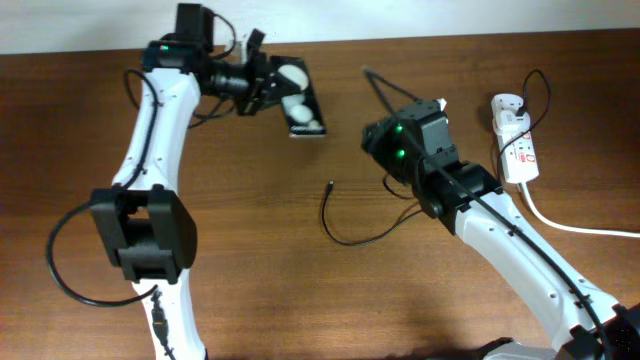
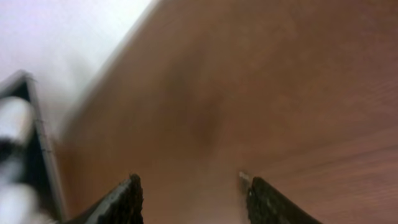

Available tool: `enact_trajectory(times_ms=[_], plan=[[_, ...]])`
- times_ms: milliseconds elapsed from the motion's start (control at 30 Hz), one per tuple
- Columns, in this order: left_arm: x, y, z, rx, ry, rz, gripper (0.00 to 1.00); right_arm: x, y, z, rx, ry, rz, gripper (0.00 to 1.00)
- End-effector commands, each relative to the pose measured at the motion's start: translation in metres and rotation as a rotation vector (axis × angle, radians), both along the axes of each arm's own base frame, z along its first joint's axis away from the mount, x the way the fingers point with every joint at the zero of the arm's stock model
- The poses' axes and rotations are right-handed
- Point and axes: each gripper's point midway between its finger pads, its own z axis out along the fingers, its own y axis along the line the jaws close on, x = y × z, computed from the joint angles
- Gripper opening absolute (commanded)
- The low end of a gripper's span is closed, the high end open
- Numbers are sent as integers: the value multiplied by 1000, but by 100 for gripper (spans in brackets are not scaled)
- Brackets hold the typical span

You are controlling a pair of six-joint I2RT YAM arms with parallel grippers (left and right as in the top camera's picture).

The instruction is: Plug charger to phone and switch on socket

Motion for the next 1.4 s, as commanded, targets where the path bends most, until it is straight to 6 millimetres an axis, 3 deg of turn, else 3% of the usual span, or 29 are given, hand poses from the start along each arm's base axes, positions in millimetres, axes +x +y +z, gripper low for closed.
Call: enact_trajectory(times_ms=[0, 100, 233, 300, 467, 567, 733, 833, 1033, 1200, 1367], plan=[[-9, 36, -6, 103, -200, -101, 0, -25, -1, -24, -229, 36, 257, 59], [-20, 90, -17, 159, -157, -73, 0, -49, 9, -36, -292, 66, 485, 60], [-26, 120, -17, 157, -116, -29, 0, -54, 21, -45, -243, 94, 547, 59], [-26, 128, -14, 133, -108, -5, 0, -54, 30, -72, -209, 163, 580, 57], [-28, 113, -10, 101, -117, -30, 0, -50, 59, -116, -128, 269, 631, 43], [-28, 106, -10, 100, -122, -46, 0, -50, 71, -136, -143, 323, 552, 42], [-15, 125, -9, 98, -97, 43, 0, -39, 92, -156, -139, 303, 480, 39], [-14, 134, -9, 100, -98, 63, 0, -36, 91, -164, -190, 293, 449, 38], [-15, 134, -9, 99, -94, 62, 0, -22, 88, -166, -245, 233, 400, 37], [-15, 134, -9, 102, -90, 62, 0, -22, 91, -186, -255, 249, 404, 33], [-16, 134, -10, 101, -87, 61, 0, -25, 89, -205, -269, 282, 405, 15]])
